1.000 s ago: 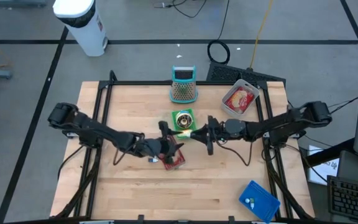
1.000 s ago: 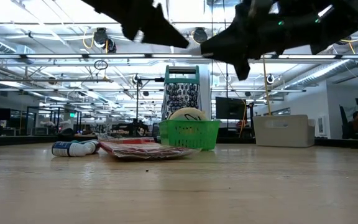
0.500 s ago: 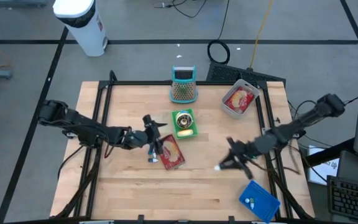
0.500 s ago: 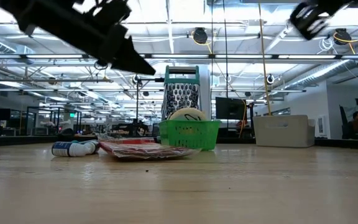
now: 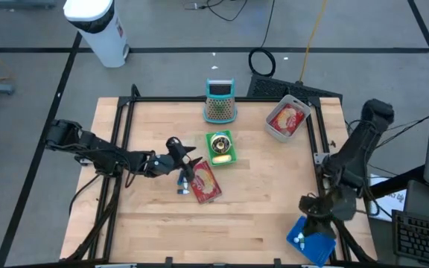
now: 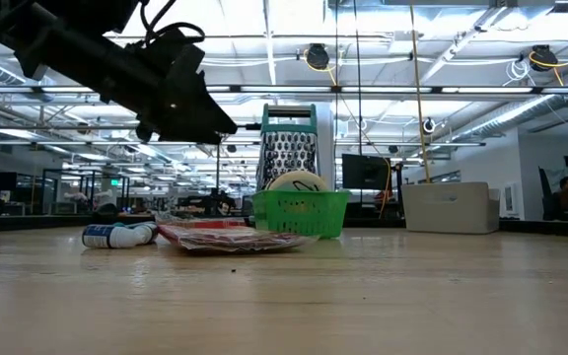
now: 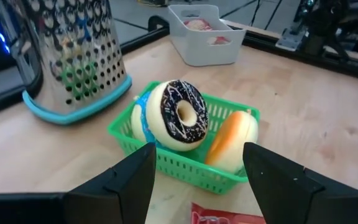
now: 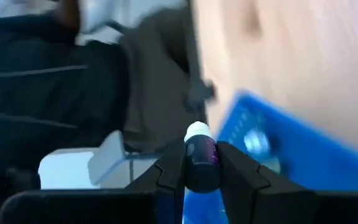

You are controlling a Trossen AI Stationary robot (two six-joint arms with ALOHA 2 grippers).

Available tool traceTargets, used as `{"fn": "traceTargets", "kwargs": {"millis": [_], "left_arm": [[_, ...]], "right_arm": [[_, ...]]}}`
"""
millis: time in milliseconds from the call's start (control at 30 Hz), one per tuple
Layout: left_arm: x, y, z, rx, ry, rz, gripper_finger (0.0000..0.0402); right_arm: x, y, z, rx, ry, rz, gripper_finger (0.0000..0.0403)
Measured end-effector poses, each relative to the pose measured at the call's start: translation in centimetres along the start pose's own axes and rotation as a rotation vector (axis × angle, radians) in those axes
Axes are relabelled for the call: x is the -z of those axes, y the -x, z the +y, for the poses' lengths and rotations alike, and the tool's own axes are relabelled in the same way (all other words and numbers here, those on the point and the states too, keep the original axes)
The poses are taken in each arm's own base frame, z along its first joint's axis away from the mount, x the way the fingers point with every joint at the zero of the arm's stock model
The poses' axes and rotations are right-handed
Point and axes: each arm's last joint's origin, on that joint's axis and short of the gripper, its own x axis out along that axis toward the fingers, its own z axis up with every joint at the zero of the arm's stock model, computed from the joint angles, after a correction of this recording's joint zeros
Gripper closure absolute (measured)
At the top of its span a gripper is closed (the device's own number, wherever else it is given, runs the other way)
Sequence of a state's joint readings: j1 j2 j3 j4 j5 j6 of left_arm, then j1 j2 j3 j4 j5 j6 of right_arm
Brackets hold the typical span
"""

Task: Pick & Place Food Item
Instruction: Put the purple food coloring bottle into the blue bin

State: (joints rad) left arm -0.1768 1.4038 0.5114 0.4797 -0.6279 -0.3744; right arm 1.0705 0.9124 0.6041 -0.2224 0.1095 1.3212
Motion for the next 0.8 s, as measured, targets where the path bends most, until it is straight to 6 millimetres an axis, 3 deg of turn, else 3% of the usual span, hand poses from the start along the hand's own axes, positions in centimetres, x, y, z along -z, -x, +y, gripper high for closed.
{"fn": "traceTargets", "kwargs": {"millis": [267,633,800], "left_arm": [[0.1,0.0,0.0,-0.002,0.031,0.011,0.0158],[0.1,0.0,0.0,-0.004,0.04,0.01,0.0158],[0.1,0.0,0.0,-0.005,0.038,0.011,0.0158]], "right_arm": [[2.9,-1.4,-1.1,0.181,-0.245,0.152,0.0342],[2.6,-1.8,-1.5,0.212,-0.267,0.141,0.034],[2.7,-2.2,-3.1,0.256,-0.284,0.132,0.0335]]}}
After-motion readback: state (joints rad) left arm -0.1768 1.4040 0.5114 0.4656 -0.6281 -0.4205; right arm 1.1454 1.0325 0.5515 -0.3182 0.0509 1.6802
